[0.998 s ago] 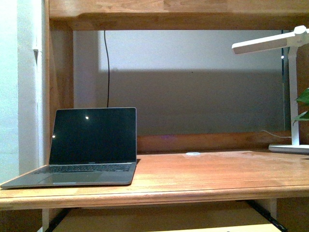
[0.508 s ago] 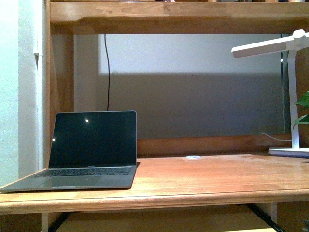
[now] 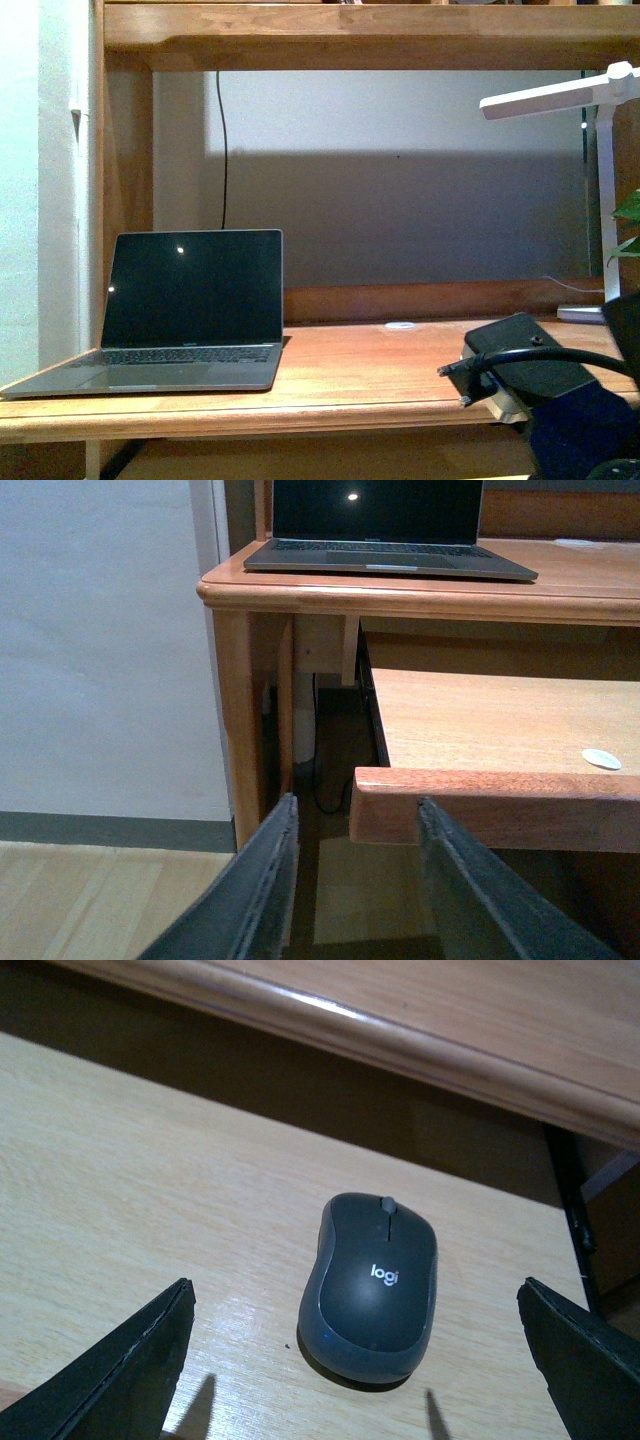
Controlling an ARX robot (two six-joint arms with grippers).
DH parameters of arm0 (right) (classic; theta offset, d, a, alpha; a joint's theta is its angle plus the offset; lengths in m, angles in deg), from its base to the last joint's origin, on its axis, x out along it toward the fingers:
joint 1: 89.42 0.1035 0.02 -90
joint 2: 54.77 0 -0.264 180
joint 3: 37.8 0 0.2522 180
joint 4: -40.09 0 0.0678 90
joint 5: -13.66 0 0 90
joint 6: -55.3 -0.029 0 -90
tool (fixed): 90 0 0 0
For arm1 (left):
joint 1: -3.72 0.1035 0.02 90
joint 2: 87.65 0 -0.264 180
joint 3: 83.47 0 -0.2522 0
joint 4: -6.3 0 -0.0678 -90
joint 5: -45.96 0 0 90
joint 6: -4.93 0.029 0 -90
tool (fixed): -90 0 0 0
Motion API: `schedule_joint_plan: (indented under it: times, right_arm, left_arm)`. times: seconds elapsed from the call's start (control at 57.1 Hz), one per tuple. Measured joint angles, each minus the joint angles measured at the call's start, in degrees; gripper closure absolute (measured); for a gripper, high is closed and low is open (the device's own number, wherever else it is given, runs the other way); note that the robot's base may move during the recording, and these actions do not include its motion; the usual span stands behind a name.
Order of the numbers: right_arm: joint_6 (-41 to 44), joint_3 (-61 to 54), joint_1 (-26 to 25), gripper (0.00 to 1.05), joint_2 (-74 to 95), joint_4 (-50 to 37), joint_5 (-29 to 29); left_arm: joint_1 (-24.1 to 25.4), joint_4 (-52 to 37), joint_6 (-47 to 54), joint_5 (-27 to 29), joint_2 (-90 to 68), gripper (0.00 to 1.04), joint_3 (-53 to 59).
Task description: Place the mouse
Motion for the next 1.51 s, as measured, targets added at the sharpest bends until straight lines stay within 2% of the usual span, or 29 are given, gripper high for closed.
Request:
schedule_joint_plan:
  times: [0.105, 0.158, 0.28, 0.7, 1.261, 1.506]
  right_arm:
    - [-0.2, 3.8, 0.0, 0.07, 2.8, 4.0, 0.0]
    - [-0.3, 5.9, 0.1, 0.07, 4.3, 5.6, -0.1]
    - [-1.3, 8.9, 0.2, 0.07, 6.3, 8.3, 0.0]
    - [-4.1, 14.8, 0.2, 0.07, 13.2, 13.7, -2.2]
    - [-9.4, 22.7, -3.9, 0.07, 20.3, 19.0, -4.0]
    - [-9.7, 22.7, -4.9, 0.40, 20.3, 18.9, -3.8]
  left_arm:
    - [0.0, 0.0, 0.0, 0.0, 0.0, 0.34, 0.0]
    - [0.0, 0.0, 0.0, 0.0, 0.0, 0.22, 0.0]
    - [0.0, 0.0, 0.1, 0.0, 0.0, 0.06, 0.0]
    - [0.0, 0.0, 0.1, 0.0, 0.0, 0.08, 0.0]
    - [0.0, 0.0, 0.1, 0.0, 0.0, 0.08, 0.0]
    - [0.0, 0.0, 0.1, 0.0, 0.0, 0.08, 0.0]
